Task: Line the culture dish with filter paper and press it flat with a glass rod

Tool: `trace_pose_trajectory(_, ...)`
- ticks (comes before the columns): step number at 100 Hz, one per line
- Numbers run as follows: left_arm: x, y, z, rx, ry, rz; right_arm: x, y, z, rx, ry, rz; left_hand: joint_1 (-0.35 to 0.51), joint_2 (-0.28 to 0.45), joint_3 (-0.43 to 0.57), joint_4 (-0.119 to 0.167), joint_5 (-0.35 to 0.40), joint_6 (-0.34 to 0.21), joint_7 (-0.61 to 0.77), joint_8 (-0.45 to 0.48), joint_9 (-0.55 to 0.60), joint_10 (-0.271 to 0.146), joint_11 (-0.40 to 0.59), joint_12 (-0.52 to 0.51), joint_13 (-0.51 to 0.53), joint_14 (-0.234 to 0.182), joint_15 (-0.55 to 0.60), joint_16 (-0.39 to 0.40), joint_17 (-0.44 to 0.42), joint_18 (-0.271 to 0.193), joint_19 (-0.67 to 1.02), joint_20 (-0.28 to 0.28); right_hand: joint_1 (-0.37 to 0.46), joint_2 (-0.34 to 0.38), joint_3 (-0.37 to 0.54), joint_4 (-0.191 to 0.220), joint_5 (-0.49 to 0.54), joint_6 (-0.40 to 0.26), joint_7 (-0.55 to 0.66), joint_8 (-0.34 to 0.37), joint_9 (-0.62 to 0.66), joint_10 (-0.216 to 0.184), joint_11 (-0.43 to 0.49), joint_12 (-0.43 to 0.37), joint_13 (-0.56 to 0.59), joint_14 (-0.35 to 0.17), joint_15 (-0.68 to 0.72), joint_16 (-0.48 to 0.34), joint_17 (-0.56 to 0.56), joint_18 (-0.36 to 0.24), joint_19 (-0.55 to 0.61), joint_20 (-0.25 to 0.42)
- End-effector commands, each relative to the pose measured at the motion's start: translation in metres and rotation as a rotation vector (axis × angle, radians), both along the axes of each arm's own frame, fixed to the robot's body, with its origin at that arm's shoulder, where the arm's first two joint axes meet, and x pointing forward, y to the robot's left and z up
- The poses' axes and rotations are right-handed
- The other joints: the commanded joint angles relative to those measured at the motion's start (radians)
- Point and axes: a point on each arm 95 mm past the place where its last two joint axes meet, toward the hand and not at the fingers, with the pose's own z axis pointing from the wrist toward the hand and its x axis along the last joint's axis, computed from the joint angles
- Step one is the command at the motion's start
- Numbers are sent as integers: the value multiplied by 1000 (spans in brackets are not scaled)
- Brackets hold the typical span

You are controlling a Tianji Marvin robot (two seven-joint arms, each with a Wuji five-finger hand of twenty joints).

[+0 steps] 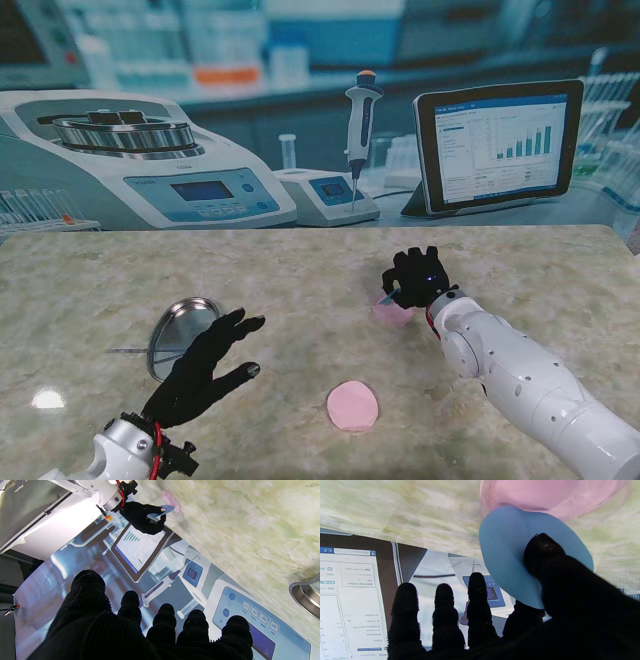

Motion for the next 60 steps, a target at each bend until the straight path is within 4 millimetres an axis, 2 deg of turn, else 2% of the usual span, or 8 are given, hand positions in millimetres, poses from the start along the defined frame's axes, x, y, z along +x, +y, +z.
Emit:
trace_pose_trajectory(1,-2,-1,0,2,5,-4,-3,1,-4,-8,20,5,5,29,-24,29,-13,-32,19,7,-20,-36,-9,0,-28,-39,-15,-19,-2,-27,-54,-38,-27,-35,31,-8,10,-40,42,-6,8,-18,-15,-12,16,7,16,15,-7,29,27,22)
trace_pose_trajectory(16,-2,-1,1,1,5,-3,-3,1,-3,-12,41,8,5,28,-24,29,-14,-31,18,6,-20,-36,-10,0,-28,-39,-15,-19,-2,-28,-54,-38,-60,-55,23,-7,-57,-15,13,-7,-4,-12,-27,-16,11,6,12,15,-11,31,24,22)
trace_pose_trajectory(21,-2,-1,1,1,4,-2,-3,1,-3,-14,49,7,6,28,-24,29,-14,-30,18,6,-20,-35,-10,0,-28,-38,-15,-19,-2,-28,-54,-38,-79,-58,18,-6,-113,22,-9,-4,-18,-6,-34,-16,4,6,7,14,-15,30,20,22)
trace_pose_trajectory(26,-2,0,1,1,4,-2,-3,1,-2,-15,58,4,5,28,-24,29,-14,-30,17,6,-20,-36,-10,-1,-28,-39,-15,-19,-2,-28,-54,-38,-111,-48,33,5,-151,67,-94,53,-35,0,-41,-9,-1,6,0,20,-18,29,15,28)
trace_pose_trajectory(30,-2,0,0,2,4,-1,-2,1,-1,-13,67,1,5,28,-24,29,-15,-29,17,6,-21,-35,-10,-1,-28,-39,-15,-19,-2,-27,-54,-38,-139,-33,46,30,-169,111,-156,85,-47,3,-45,-7,-7,7,-4,22,-23,27,11,31)
trace_pose_trajectory(37,-2,0,0,1,5,0,-2,1,0,-12,84,-7,5,28,-24,29,-15,-31,16,5,-20,-36,-10,-1,-28,-39,-15,-19,-2,-27,-54,-38,-185,-10,68,118,-190,168,-231,133,-66,7,-51,-6,-16,7,-9,23,-29,25,5,35)
trace_pose_trajectory(39,-2,0,0,1,5,0,-2,1,0,-12,89,-9,6,28,-24,29,-14,-30,16,5,-20,-36,-10,-1,-28,-39,-15,-19,-2,-27,-54,-38,-193,-7,69,132,-200,178,-245,142,-73,9,-53,-6,-20,8,-10,23,-31,25,4,35)
trace_pose_trajectory(60,-2,1,1,0,2,0,-2,-1,2,-17,148,-31,6,26,-24,29,-14,-29,15,4,-20,-36,-9,-1,-28,-39,-15,-19,-2,-27,-54,-38,-224,4,41,130,-296,225,-315,147,-142,13,-78,-14,-52,6,-24,22,-50,19,-8,36)
